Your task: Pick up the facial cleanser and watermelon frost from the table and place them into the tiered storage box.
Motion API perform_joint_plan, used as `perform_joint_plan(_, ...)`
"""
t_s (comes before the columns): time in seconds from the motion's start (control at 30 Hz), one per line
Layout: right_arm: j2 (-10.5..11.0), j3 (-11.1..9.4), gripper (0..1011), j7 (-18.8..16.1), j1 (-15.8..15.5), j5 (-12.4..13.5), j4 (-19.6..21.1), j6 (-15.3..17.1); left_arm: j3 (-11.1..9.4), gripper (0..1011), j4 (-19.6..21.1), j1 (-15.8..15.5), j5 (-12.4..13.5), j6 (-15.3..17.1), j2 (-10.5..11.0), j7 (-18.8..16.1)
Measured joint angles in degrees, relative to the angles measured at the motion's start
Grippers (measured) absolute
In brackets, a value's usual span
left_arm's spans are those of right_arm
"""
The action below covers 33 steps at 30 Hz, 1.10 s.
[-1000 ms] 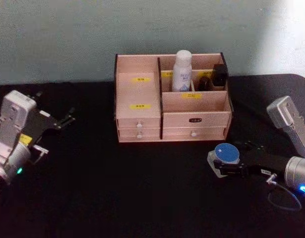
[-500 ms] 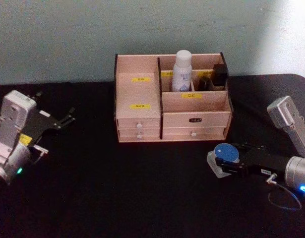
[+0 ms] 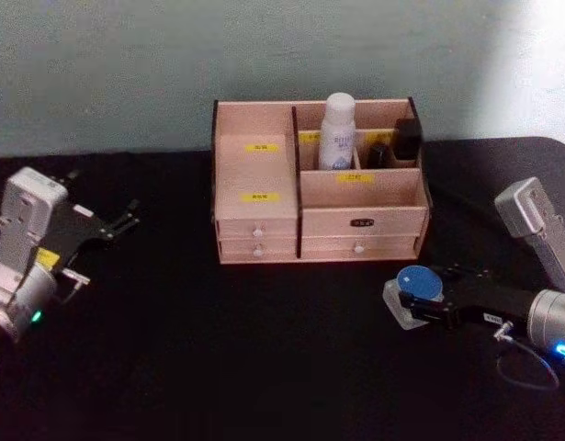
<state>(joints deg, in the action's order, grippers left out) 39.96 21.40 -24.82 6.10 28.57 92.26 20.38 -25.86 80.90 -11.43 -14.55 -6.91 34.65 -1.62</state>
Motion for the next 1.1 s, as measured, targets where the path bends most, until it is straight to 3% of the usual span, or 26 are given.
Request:
perform_joint_plan(0.33,-0.08,-0.52,708,0.06,-0.17,0.1,0.25,-0.45,0.0,1001,0.0,0.0,0.0,0.0,0.0,0.0)
perform_joint_plan(0.57,0.44,-1.47,707,-1.63,0.26,2.32,1.57,-0.34,0.0,1001,0.0,0.0,0.0,0.0,0.0,0.0)
perform_joint_plan(0.73,0.58,-1.31,707,-2.88,2.11,3.73,2.12,0.04,0.0,1001,0.0,0.0,0.0,0.0,0.0,0.0)
perform_joint_plan(1.1,-1.83,2.78,707,-6.01,11.06,4.82,0.06,0.22,0.0,1001,0.0,0.0,0.0,0.0,0.0,0.0)
